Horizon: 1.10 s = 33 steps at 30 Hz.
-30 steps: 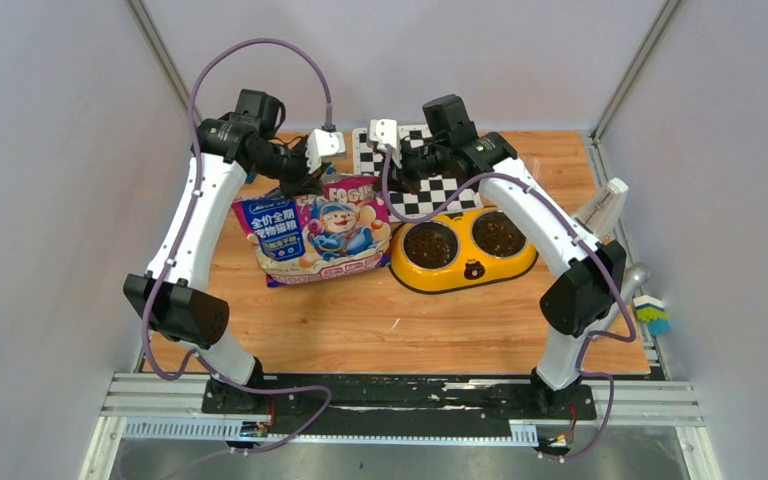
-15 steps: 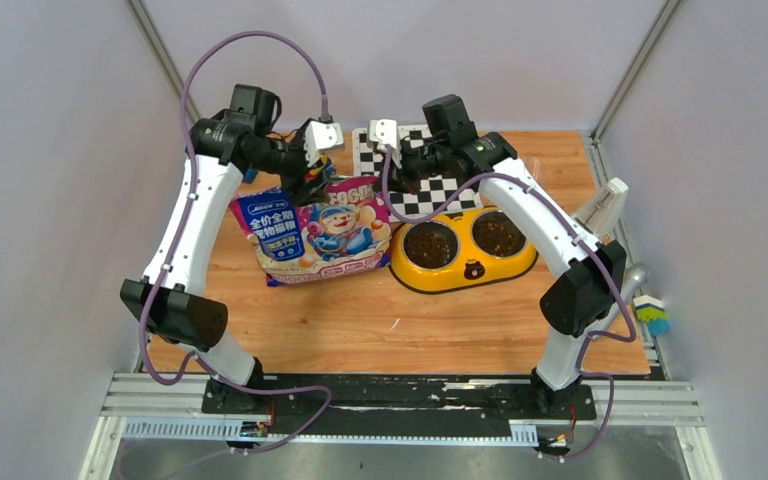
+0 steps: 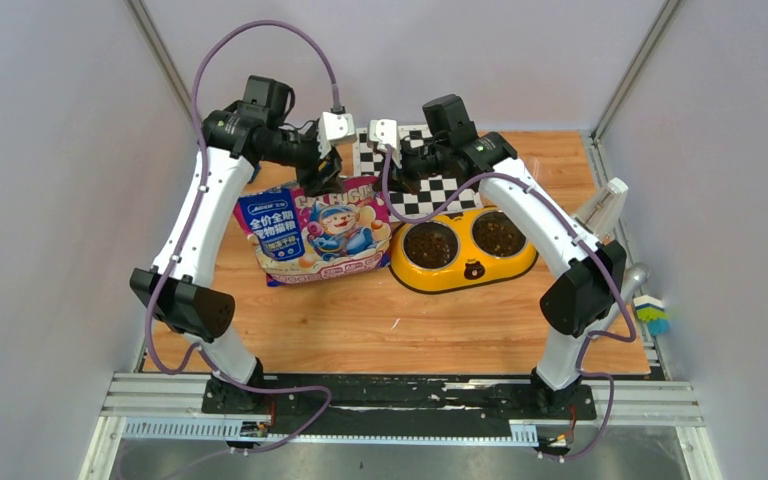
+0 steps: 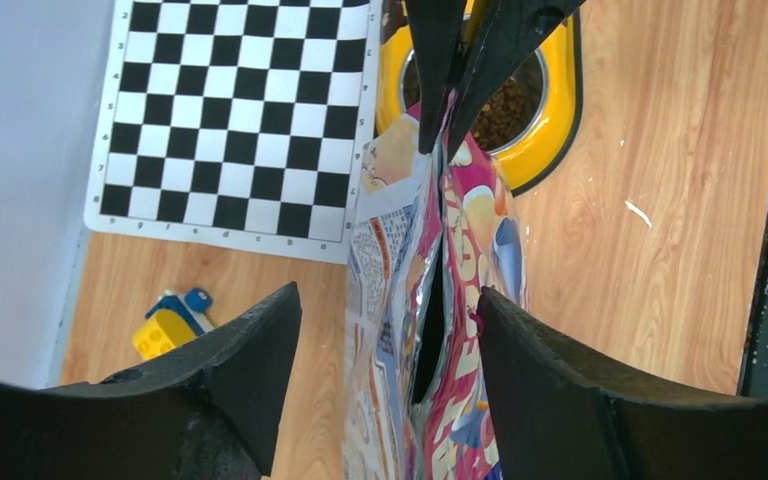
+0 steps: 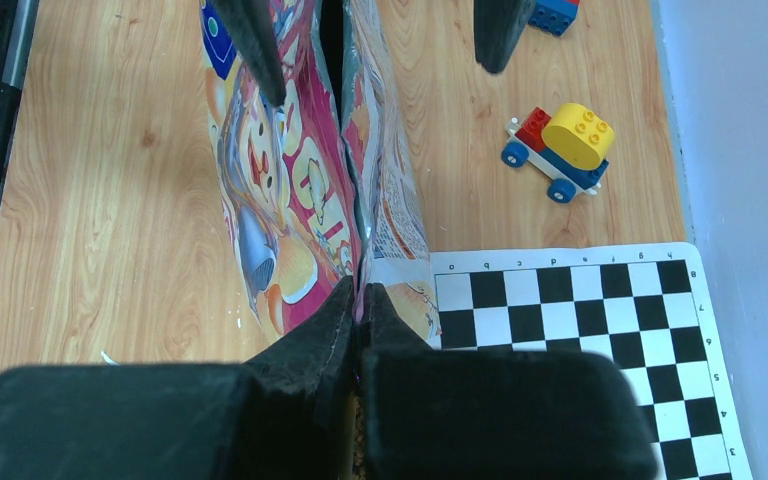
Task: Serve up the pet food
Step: Close the pet food bag at the center of the board.
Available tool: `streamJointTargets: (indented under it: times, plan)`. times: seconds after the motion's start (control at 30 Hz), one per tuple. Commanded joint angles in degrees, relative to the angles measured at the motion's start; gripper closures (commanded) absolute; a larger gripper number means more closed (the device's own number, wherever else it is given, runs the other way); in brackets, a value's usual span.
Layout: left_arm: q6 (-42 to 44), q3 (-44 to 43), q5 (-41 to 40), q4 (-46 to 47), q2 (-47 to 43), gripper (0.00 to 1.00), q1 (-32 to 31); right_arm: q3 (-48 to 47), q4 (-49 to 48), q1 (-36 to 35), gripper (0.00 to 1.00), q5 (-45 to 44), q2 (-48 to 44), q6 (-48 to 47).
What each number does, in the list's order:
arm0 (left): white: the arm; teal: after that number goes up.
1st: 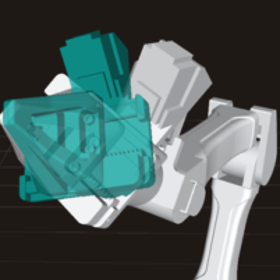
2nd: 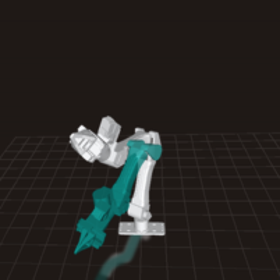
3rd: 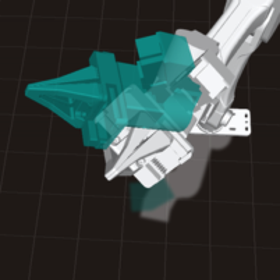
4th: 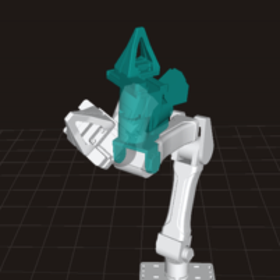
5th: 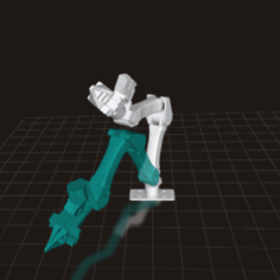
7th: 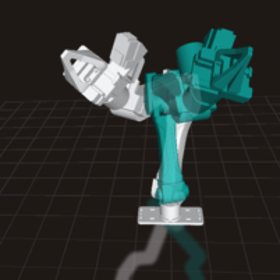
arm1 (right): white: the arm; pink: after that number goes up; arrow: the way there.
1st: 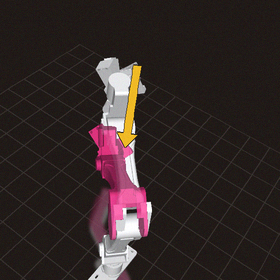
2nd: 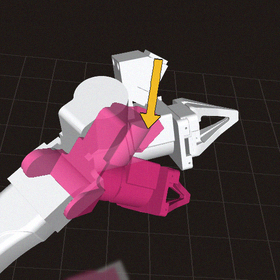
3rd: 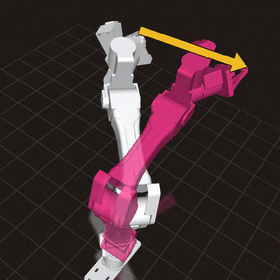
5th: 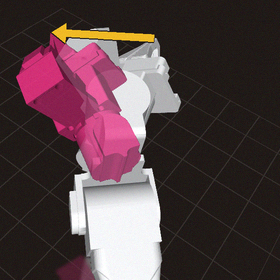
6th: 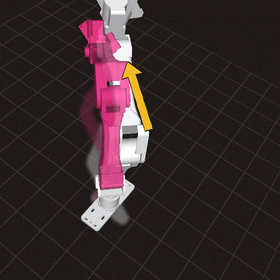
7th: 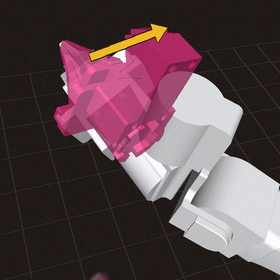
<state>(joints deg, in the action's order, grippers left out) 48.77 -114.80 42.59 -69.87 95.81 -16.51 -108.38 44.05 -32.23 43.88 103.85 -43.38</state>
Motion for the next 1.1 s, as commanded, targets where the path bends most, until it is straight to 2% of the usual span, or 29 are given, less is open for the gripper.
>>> streamJointTargets:
  times: [0.0,0.1,0.2,0.3,0.37,0.4,0.43,0.47,0.53,0.63,0.7,0.83,1.07]
  plan:
    - [-0.6,-1.7,1.8,-0.6,0.1,0.25,-1.8,-5.0,-3.1,1.3,1.00,0.8,-4.8,-0.5]
    - [-0.9,-1.6,1.3,-0.4,0.3,0.28,-2.8,-5.3,-3.1,1.3,1.00,1.0,-4.6,-0.2]
    - [-1.5,-1.5,0.4,0.4,0.6,0.49,-3.0,-5.4,-3.1,1.2,1.00,1.1,-4.6,0.0]
    - [-1.7,-1.6,0.1,0.4,1.1,0.63,-3.1,-5.8,-3.1,1.3,1.00,1.1,-4.7,0.0]
    - [-1.7,-1.5,-0.1,0.4,1.1,0.81,-3.1,-6.2,-3.1,1.3,1.00,1.2,-4.6,0.3]
    - [-1.7,-1.5,-0.3,0.4,1.1,0.86,-3.2,-6.5,-3.1,1.3,1.00,1.3,-4.6,0.5]
    - [-1.8,-1.4,-0.8,0.5,1.0,0.97,-3.2,-6.8,-3.2,1.2,1.00,1.5,-4.6,0.7]
    - [-2.0,-1.3,-1.1,0.6,0.8,0.99,-3.2,-7.1,-3.1,1.4,1.00,1.9,-4.6,1.0]
    - [-2.4,-0.2,-1.9,1.6,0.1,1.00,-3.2,-7.3,-3.2,1.4,0.90,3.3,-4.8,1.3]
    - [-3.2,1.8,-2.9,4.3,-1.8,1.00,-3.2,-6.8,-3.5,1.9,0.63,7.9,-5.4,1.4]
    - [-3.3,2.4,-3.0,4.8,-2.3,1.00,-3.2,-6.9,-4.0,1.9,0.54,10.7,-5.5,1.6]
    - [-3.2,2.2,-2.9,4.2,-2.1,1.00,-3.2,-9.2,-4.3,1.8,0.52,14.3,-3.9,2.5]
    - [-3.6,1.4,-1.3,4.1,-2.0,1.00,-3.2,-7.9,-4.2,1.4,0.51,13.9,-1.4,-1.6]
